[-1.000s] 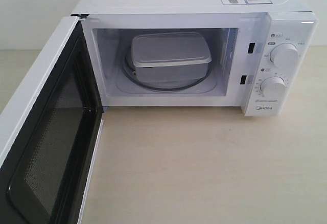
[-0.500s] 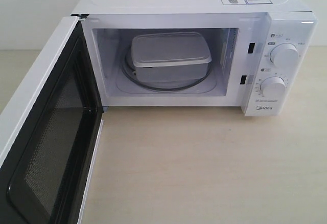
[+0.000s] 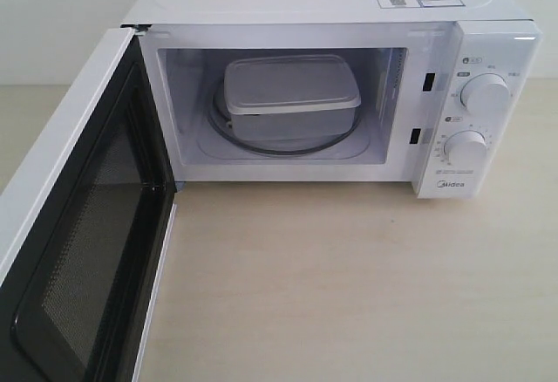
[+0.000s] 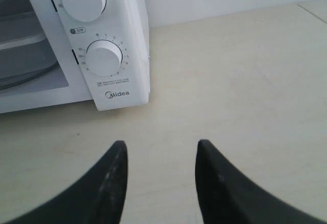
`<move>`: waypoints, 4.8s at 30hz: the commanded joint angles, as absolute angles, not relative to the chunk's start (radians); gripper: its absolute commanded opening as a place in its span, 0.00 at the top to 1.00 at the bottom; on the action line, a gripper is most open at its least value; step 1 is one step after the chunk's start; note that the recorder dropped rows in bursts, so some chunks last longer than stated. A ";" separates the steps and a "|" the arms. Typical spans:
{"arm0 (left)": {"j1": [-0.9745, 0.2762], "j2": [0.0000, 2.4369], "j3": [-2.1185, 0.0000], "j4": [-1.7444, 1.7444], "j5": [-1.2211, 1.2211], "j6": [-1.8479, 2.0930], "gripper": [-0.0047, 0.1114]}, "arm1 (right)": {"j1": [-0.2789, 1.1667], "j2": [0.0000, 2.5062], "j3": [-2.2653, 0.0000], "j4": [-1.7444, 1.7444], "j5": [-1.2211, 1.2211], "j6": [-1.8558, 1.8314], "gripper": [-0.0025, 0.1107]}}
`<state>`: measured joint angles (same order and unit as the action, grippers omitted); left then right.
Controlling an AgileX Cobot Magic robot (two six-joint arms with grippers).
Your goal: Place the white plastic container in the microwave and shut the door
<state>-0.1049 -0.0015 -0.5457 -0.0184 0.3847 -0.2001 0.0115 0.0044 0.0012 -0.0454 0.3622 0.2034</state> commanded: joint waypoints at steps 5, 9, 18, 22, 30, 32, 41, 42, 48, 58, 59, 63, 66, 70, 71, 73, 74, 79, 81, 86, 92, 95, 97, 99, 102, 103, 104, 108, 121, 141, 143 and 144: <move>-0.102 0.012 -0.554 -0.112 0.441 -0.175 0.92 | 0.010 0.000 0.000 -0.056 0.363 0.203 0.61; -0.102 0.133 -0.617 -0.112 0.604 -0.090 0.92 | 0.010 0.000 0.000 -0.056 0.363 0.203 0.61; -0.102 0.522 -0.798 -0.136 0.975 0.040 0.92 | 0.010 0.000 0.000 -0.056 0.363 0.203 0.61; -0.102 0.677 -0.838 -0.211 1.063 0.187 0.92 | 0.010 0.000 0.000 -0.056 0.363 0.203 0.61; -0.102 0.882 -0.838 -0.309 1.043 0.427 0.92 | 0.010 0.000 0.000 -0.056 0.363 0.203 0.61; -0.102 0.919 -0.838 -0.360 1.041 0.519 0.92 | 0.010 0.000 0.000 -0.056 0.363 0.203 0.61; -0.102 1.013 -0.838 -0.644 1.047 0.793 0.92 | 0.010 0.000 0.000 -0.056 0.363 0.203 0.61; -0.102 1.017 -0.838 -0.677 1.047 0.818 0.92 | 0.010 0.000 0.000 -0.056 0.363 0.203 0.61; -0.102 1.058 -0.836 -1.067 1.039 1.053 0.92 | 0.010 0.000 0.000 -0.056 0.363 0.203 0.61; -0.102 1.114 -0.836 -1.347 1.090 1.141 0.92 | 0.010 0.000 0.000 -0.056 0.363 0.203 0.61; -0.102 1.114 -0.836 -1.350 1.100 1.143 0.92 | 0.010 0.000 0.000 -0.056 0.363 0.203 0.61; -0.102 1.114 -0.836 -1.345 1.137 1.143 0.92 | 0.010 0.000 0.000 -0.056 0.363 0.203 0.61; -0.102 1.114 -0.836 -1.341 1.160 1.143 0.92 | 0.010 0.000 0.000 -0.056 0.363 0.203 0.61; -0.102 1.114 -0.836 -1.268 1.177 1.141 0.92 | 0.010 0.000 0.000 -0.056 0.359 0.199 0.61; -0.102 1.114 -0.836 -1.239 1.175 1.141 0.92 | 0.010 0.000 0.000 -0.064 0.354 0.199 0.61; -0.102 1.120 -0.829 -1.176 1.173 1.139 0.92 | 0.010 0.000 0.000 -0.068 0.320 0.201 0.61; -0.102 1.131 -0.828 -1.159 1.163 1.139 0.92 | 0.010 0.000 0.000 -0.063 0.294 0.201 0.61; -0.102 1.206 -0.828 -1.147 1.073 1.164 0.92 | 0.010 0.000 0.000 0.000 0.157 0.212 0.61; -0.110 1.244 -0.828 -1.165 1.047 1.184 0.92 | 0.010 0.000 0.000 0.000 0.109 0.212 0.61; -0.216 1.367 -0.828 -1.272 0.972 1.322 0.92 | 0.010 0.000 0.000 0.006 -0.028 0.212 0.61; -0.351 1.493 -0.901 -1.373 0.877 1.391 0.92 | 0.010 0.000 0.000 0.008 -0.173 0.222 0.61; -0.385 1.524 -0.945 -1.373 0.826 1.391 0.92 | 0.010 0.000 0.000 0.041 -0.232 0.465 0.61; -0.385 1.533 -0.963 -1.405 0.801 1.391 0.92 | 0.010 0.000 -0.028 0.025 -0.117 0.617 0.61; -0.385 1.542 -0.975 -1.438 0.776 1.391 0.92 | 0.012 0.000 -0.109 0.020 0.050 0.629 0.61; -0.385 1.571 -1.011 -1.451 0.774 1.391 0.92 | 0.012 0.000 -0.232 0.020 0.149 0.550 0.61; -0.385 1.578 -1.019 -1.451 0.774 1.391 0.92 | 0.012 0.000 -0.273 0.020 0.164 0.530 0.61; -0.388 1.586 -1.028 -1.451 0.777 1.391 0.92 | 0.012 0.000 -0.315 0.020 0.189 0.498 0.61; -0.415 1.627 -1.070 -1.461 0.770 1.391 0.92 | 0.012 0.003 -0.476 0.063 0.323 0.335 0.61; -0.443 1.615 -1.154 -1.437 0.775 1.346 0.92 | 0.012 0.386 -0.771 0.747 0.749 -0.300 0.61; -0.443 1.268 -1.154 -1.132 0.838 1.092 0.92 | 0.012 0.712 -0.684 1.342 0.804 -0.785 0.61; -0.443 1.251 -1.154 -1.132 0.855 1.083 0.92 | 0.012 0.728 -0.671 1.347 0.793 -0.775 0.61; -0.443 1.242 -1.154 -1.130 0.863 1.083 0.92 | 0.012 0.735 -0.669 1.347 0.795 -0.775 0.61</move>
<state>-0.4379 1.2677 -1.1454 -1.1394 0.8311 1.1028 0.0115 0.7185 -0.6816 1.3205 0.8087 -0.7561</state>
